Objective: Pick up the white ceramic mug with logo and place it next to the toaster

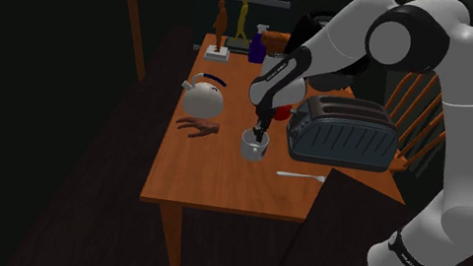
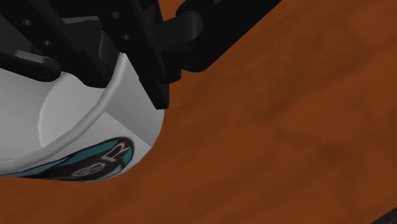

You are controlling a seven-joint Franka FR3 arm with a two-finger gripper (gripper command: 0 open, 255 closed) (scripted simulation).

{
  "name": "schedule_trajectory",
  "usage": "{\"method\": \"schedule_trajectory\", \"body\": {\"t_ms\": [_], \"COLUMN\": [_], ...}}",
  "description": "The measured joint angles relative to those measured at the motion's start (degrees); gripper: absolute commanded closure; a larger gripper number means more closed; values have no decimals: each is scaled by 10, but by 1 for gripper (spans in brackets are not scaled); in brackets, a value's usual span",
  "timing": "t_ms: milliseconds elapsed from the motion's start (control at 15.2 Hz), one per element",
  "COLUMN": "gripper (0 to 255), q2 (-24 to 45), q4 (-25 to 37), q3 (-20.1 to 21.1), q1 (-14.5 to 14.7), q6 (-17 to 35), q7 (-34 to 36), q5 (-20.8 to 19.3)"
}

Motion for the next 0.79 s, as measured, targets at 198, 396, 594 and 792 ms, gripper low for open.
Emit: {"method": "schedule_trajectory", "body": {"t_ms": [198, 396, 594, 792], "gripper": [255, 255, 255, 0], "q2": [21, 37, 40, 40], "q4": [6, 11, 12, 12], "q3": [4, 7, 8, 8], "q1": [-2, -5, -5, -5], "q6": [15, 26, 28, 28], "q7": [-2, -5, -5, -5], "q5": [4, 7, 7, 7]}}
